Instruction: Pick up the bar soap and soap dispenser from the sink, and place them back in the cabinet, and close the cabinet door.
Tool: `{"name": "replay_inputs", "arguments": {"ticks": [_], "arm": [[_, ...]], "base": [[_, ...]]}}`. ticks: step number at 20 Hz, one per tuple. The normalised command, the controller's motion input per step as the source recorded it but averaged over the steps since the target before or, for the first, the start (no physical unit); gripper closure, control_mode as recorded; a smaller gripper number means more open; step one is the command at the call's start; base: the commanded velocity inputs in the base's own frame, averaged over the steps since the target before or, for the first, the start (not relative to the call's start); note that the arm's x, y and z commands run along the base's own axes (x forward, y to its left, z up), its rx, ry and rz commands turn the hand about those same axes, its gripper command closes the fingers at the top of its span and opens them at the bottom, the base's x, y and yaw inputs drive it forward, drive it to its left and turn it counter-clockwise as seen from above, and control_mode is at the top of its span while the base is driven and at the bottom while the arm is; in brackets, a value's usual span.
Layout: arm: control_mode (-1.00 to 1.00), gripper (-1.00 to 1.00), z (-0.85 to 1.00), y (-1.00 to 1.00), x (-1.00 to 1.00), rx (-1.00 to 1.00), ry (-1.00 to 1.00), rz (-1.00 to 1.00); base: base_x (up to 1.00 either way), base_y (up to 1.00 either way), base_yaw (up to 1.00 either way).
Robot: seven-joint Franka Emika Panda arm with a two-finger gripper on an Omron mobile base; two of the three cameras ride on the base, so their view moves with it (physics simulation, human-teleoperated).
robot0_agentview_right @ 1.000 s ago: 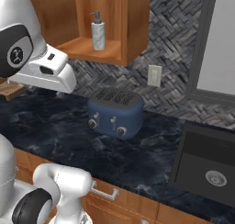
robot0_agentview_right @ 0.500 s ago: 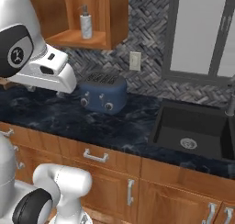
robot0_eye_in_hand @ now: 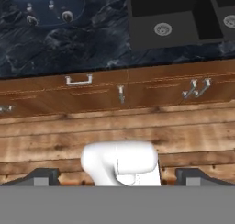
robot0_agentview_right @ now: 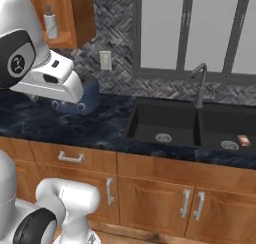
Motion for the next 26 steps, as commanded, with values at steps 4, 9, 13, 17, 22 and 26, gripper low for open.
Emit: {"name": "replay_inputs", "arguments": {"ticks": [4,9,13,17,22,26], "arm": [[1.00,-1.00,0.00,0.00,0.00,0.00,0.00,0.00],[1.00,-1.00,0.00,0.00,0.00,0.00,0.00,0.00],[1.00,-1.00,0.00,0.00,0.00,0.00,0.00,0.00],[1.00,-1.00,0.00,0.00,0.00,0.00,0.00,0.00],[1.00,-1.00,0.00,0.00,0.00,0.00,0.00,0.00],[1.00,-1.00,0.00,0.00,0.00,0.00,0.00,0.00]], "base": [[0.00,-0.74,-0.14],[0.00,-0.94,-0.04],[0.00,-0.98,0.00],[0.02,-0.85,0.00],[0.13,-0.73,0.00],[0.17,-0.56,0.00]]}}
